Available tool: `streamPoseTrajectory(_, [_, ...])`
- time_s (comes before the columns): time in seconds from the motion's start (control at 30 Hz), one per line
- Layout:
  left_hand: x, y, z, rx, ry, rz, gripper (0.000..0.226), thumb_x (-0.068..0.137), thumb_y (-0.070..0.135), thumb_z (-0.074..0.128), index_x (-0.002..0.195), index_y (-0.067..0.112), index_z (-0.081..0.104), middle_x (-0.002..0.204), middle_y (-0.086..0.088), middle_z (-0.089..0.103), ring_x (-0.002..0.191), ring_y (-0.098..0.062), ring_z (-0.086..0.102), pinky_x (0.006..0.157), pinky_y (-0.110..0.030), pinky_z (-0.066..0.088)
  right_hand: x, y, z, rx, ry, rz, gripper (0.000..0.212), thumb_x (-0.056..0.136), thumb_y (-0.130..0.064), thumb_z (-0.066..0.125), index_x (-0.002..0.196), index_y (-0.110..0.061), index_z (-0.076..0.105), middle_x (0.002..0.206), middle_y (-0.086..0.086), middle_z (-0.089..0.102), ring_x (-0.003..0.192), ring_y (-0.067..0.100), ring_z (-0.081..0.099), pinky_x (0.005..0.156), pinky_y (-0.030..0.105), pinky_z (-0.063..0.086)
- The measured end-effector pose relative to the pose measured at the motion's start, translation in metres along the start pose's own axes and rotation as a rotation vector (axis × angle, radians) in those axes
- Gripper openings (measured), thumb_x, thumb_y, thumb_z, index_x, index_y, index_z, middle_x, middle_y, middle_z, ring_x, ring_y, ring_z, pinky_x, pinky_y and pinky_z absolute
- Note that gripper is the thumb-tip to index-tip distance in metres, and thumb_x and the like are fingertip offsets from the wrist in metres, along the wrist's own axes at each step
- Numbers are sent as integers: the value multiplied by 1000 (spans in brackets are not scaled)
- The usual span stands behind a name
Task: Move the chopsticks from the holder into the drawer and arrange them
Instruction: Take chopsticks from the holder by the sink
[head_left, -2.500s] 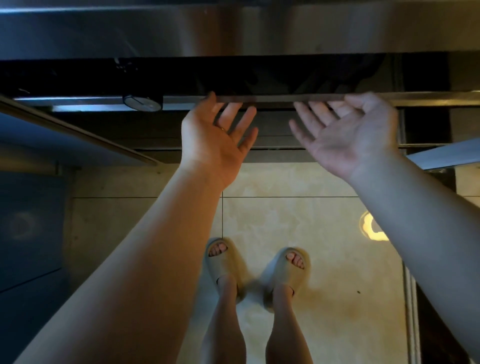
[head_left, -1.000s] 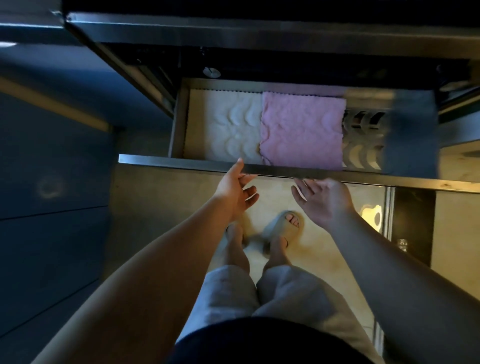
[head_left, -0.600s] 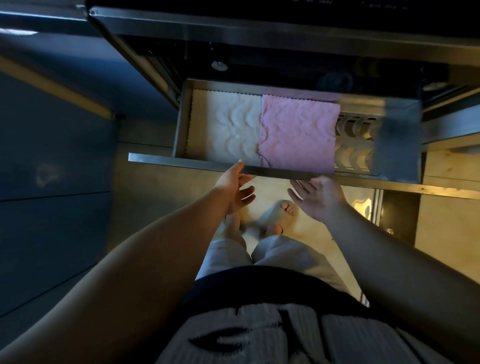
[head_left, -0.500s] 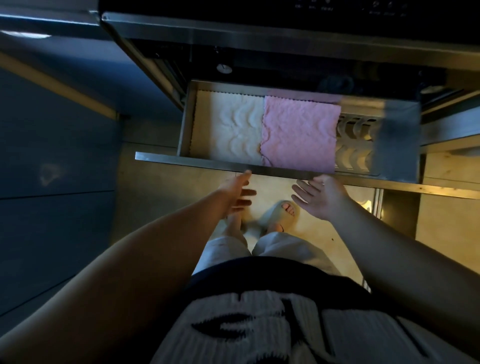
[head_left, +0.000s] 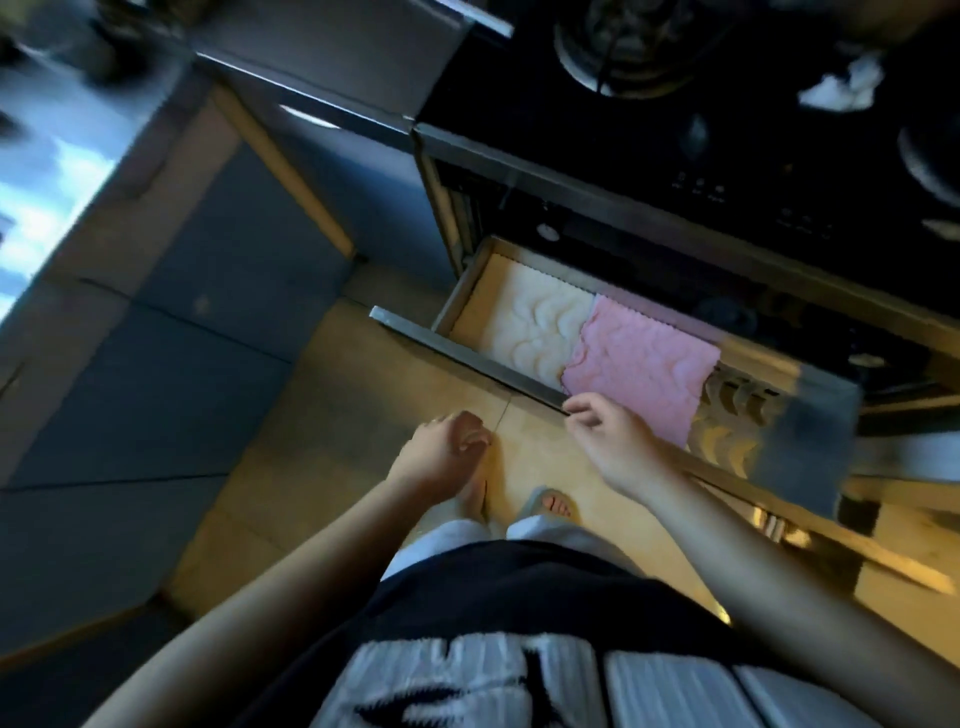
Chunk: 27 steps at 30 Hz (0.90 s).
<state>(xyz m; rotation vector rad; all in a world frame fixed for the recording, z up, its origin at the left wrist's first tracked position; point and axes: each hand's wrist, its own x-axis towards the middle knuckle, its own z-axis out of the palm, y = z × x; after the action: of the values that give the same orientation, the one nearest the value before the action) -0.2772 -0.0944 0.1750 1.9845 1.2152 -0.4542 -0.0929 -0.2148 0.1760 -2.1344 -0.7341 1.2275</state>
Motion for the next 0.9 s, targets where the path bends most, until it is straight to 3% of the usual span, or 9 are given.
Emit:
streamPoseTrajectory(0.17, [-51,-14,-6,95,253,-46,43,95,43,51,137,35,48,153,7,38,144,-22,26,115,-45,26,-20,-44,15,-413,-175,-418,32,91,-24,50,123,-24,53,122,-7,58,114,14,53,97,35,46])
streamPoseTrajectory(0.33, [-97,-41,-18,93,452,-135,52,95,51,46,144,37,37,161,6,23,150,-22,9,119,-44,11,-39,-89,48,-747,-198,-671,49,90,-35,47,138,-30,40,138,-6,45,130,18,38,107,40,31])
streamPoseTrajectory(0.47, [-131,-79,-26,77,590,-237,63,92,63,35,149,38,28,164,5,13,152,-23,1,120,-47,7,-51,-119,90,-917,-238,-764,63,89,-42,46,147,-35,23,154,-3,26,146,21,14,118,47,12])
streamPoseTrajectory(0.6, [-172,-140,-36,56,671,-367,78,84,74,18,154,39,16,165,6,0,151,-23,-11,119,-49,0,-67,-160,147,-1026,-259,-832,71,90,-48,46,150,-38,8,161,-1,6,149,24,-3,119,52,1])
streamPoseTrajectory(0.9, [-280,-315,-60,-57,725,-563,79,88,74,30,155,40,4,165,5,-9,149,-23,-19,120,-53,-6,-132,-247,334,-1099,-293,-987,71,92,-49,46,150,-38,7,161,-2,4,150,22,-3,119,50,-1])
